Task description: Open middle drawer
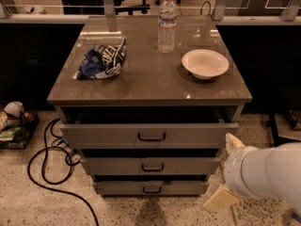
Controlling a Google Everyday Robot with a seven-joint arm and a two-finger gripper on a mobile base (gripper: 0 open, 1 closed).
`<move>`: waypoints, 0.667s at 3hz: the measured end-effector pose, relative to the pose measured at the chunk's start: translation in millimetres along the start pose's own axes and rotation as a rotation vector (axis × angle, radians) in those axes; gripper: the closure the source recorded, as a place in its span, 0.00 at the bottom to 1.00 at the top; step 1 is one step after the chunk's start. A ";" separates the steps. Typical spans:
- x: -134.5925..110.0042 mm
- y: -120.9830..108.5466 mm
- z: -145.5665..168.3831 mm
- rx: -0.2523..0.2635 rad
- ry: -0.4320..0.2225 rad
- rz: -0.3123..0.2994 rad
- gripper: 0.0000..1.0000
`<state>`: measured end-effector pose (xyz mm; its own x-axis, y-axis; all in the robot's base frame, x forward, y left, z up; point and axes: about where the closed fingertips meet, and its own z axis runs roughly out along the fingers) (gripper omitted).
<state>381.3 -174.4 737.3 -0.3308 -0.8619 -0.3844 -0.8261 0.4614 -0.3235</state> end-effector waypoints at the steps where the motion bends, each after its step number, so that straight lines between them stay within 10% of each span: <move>1: 8.4 26.3 34.6 0.011 -0.089 0.072 0.00; 2: 0.5 10.6 31.7 0.080 -0.129 0.075 0.00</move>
Offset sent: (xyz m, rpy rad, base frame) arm -0.0102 0.0090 -0.0369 0.0812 -0.0178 -0.0347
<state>386.9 -163.3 706.3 -0.3243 -0.7928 -0.5160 -0.7606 0.5429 -0.3560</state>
